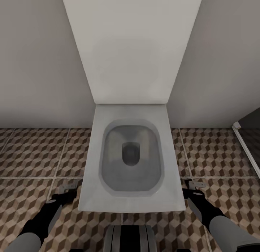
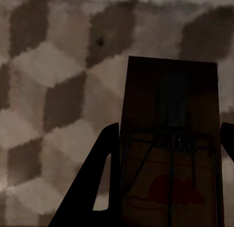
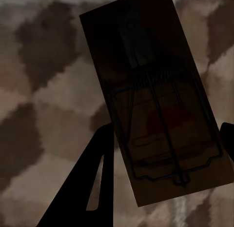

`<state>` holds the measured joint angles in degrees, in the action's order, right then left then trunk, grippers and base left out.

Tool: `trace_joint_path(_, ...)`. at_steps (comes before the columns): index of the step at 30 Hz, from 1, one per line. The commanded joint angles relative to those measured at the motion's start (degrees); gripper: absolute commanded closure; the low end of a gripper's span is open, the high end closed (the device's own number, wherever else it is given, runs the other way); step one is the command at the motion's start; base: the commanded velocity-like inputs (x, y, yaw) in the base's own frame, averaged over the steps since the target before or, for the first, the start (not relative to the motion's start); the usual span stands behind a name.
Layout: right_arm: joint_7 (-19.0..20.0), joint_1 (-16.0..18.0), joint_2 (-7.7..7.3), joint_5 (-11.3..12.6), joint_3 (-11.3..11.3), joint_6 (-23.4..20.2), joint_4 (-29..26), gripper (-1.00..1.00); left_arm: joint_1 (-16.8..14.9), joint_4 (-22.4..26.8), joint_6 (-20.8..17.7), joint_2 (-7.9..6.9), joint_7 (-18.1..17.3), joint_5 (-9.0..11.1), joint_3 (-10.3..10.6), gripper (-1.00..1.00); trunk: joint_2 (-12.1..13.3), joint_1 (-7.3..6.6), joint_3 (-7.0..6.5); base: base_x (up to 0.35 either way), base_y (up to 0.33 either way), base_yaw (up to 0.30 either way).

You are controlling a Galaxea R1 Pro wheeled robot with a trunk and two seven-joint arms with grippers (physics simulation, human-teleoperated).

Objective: Take the four mousetraps from the cabinet in the bathroom and place them on the bathroom floor. Make sure all four end up on the same floor surface, and ensure that at least two of them are either under or directly next to the same bathroom sink.

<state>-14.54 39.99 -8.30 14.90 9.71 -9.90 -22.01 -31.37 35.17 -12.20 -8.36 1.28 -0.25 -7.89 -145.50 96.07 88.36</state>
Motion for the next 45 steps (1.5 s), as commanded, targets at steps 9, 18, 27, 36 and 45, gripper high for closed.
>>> trace_joint_path(9,-0.3,0.0,-0.05,0.6,0.5,-0.3,-0.1,1.0,-0.8,-4.5,1.0,0.06,0.2,-0.2,-0.1,1.0,0.0,-0.01,0.03,0.0,0.0,0.0)
trace_joint_path(18,-0.3,0.0,0.02,0.4,0.5,-0.3,-0.1,1.0,-4.4,-6.4,2.3,0.27,0.3,-0.1,-0.1,1.0,0.0,-0.01,0.03,0.0,0.0,0.0)
trace_joint_path(27,-0.3,0.0,0.04,0.1,0.5,-0.2,-0.1,1.0,-8.2,-8.4,2.4,0.49,0.3,-0.1,0.0,1.0,0.0,-0.01,0.03,0.0,0.0,0.0)
trace_joint_path(36,-0.3,0.0,0.07,0.1,0.5,-0.2,-0.1,1.0,-9.0,-9.8,2.4,1.13,0.3,-0.1,0.0,1.0,0.0,-0.01,0.03,0.0,0.0,0.0)
trace_joint_path(45,-0.3,0.0,0.12,0.0,0.6,-0.2,-0.1,1.0,-11.3,-17.5,2.5,2.89,0.3,-0.3,0.0,1.0,0.0,-0.01,0.03,0.0,0.0,0.0)
